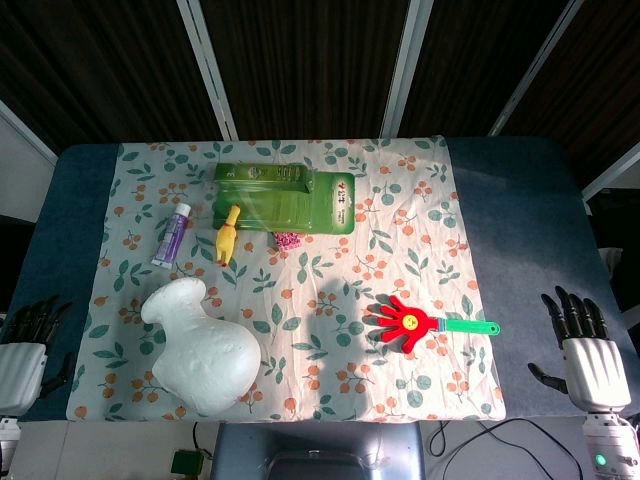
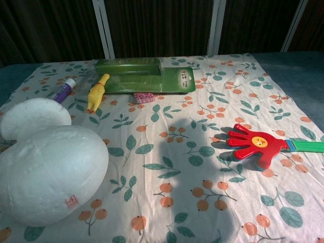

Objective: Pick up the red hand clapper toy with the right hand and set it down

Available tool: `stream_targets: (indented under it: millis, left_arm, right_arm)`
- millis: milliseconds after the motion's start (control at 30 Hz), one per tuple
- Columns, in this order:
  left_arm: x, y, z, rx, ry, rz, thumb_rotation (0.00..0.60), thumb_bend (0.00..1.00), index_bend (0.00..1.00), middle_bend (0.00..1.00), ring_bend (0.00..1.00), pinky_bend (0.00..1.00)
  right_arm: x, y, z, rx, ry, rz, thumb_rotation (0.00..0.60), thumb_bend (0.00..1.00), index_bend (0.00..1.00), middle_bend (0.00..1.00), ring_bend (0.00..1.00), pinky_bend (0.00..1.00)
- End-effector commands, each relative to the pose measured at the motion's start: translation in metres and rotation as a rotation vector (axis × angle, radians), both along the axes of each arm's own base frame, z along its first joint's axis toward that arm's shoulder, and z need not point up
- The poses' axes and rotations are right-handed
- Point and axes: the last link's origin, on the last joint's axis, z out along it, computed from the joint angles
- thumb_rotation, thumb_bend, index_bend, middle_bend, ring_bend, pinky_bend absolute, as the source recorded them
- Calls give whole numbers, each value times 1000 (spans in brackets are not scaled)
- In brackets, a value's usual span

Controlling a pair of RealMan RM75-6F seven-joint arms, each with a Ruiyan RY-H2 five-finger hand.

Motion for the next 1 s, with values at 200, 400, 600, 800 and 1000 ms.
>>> stream_targets:
  millis: [200,400,600,800,1000]
  left_arm:
    - [0,3,-3,-16,-5,-1,600,454,81,0,0,87]
    - [3,4,-4,-28,-24,-16,600,455,58,0,0,87]
    - [3,3,-6,-48,-27,-27,600,455,39,0,0,87]
    - [4,-3,1,-34,-47,-38,600,454,39,0,0,88]
    - [5,-6,5,-25,-56,-47,600,454,38,0,0,88]
  right_arm:
    - [-5,-8,-3,2,3,-21,600,121,0,0,0,0]
    - [-17,-38,-37,124,-34,-58,600,121,0,0,0,0]
    - [-11,-64,-74,211,7,-23,600,193,164,0,0,0]
    - [2,-93,-100,219,24,-14,600,281,340,0,0,0]
    - [7,-109,-121,284,20,-48,600,308,426,0,0,0]
